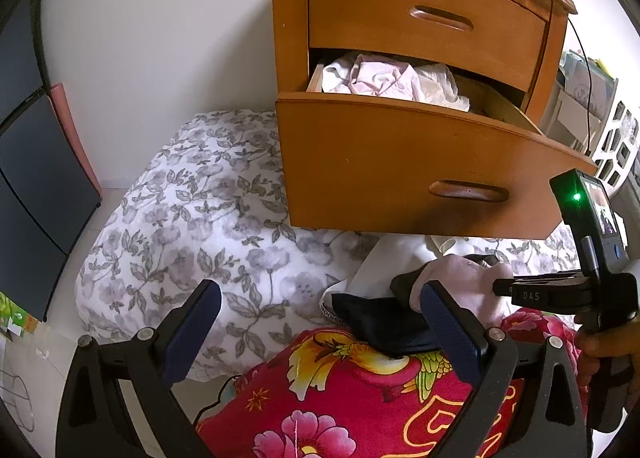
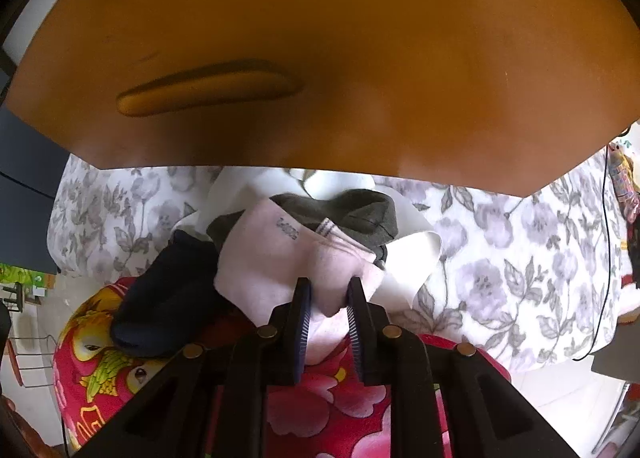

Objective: Organize soft objects
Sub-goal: 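Lower the pink sock onto the navy sock and open the right tool, then withdraw the right tool from the placed pink sock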

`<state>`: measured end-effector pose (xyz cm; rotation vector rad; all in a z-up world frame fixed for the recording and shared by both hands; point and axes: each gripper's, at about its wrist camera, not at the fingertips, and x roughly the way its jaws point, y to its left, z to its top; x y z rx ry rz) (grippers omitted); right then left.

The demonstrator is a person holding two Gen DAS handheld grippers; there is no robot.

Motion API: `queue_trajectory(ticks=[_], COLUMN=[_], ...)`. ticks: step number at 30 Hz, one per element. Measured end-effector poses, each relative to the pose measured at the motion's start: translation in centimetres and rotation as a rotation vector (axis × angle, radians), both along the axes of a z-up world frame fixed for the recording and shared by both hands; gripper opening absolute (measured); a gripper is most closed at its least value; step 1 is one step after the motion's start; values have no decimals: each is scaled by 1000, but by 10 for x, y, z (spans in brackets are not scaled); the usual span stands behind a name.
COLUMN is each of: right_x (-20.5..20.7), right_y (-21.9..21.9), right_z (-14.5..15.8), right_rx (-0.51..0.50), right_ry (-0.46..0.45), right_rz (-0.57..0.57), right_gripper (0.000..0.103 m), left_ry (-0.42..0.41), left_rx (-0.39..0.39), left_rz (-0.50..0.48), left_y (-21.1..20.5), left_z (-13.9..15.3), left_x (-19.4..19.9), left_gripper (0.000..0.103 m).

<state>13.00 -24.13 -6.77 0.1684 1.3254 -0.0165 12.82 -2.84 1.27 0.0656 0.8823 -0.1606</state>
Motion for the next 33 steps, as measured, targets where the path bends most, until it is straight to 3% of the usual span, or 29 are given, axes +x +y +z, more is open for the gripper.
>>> queue_trajectory(ticks=[7,11,16,18,33], right_x=[-5,-15,-37,-50,-101], right_y=[1,-4,-7,-8,3], right_z=[15,33,53,64,82], right_rx=[16,-1,-15,-18,-58], right_ry=[-32,-103,-174,-219,-320], right_rz=[5,-27,-56,-69,-41], right_gripper=[27,48,53,60,72], left_ry=[-2,-8,-23,-30,-39], left_rx=[-2,-4,-6,-11,-4], left_rz=[2,1,4,7,11], left_y=[0,-1,-1,-1,-5], left_z=[0,1,5,6,11], left_x=[0,-1,-2,-3,-8], left_gripper=[100,100,100,100,100])
